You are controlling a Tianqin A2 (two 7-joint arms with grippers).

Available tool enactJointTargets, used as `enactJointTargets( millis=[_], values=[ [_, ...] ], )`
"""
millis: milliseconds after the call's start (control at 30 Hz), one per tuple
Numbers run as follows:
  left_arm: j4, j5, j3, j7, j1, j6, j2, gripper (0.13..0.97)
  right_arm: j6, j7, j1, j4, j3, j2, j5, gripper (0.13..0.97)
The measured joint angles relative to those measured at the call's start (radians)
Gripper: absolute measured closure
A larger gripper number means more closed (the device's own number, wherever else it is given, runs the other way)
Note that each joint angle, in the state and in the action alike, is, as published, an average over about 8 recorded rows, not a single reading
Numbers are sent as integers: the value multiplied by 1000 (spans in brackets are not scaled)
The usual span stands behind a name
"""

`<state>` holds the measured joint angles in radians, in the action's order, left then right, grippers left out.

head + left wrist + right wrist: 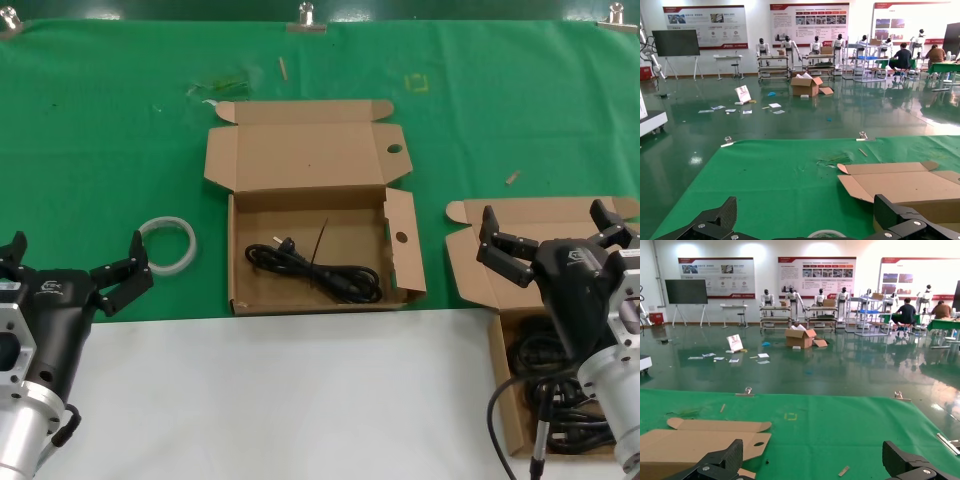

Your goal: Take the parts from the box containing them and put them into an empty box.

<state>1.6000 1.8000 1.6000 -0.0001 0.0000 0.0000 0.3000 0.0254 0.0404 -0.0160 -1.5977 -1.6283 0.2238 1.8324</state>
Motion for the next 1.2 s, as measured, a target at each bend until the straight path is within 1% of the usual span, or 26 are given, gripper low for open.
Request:
enactJointTargets(
  millis=[1200],
  values=[
    [0,0,0,0,0,0,0,132,0,0,0,0,0,0,0,129]
  ],
)
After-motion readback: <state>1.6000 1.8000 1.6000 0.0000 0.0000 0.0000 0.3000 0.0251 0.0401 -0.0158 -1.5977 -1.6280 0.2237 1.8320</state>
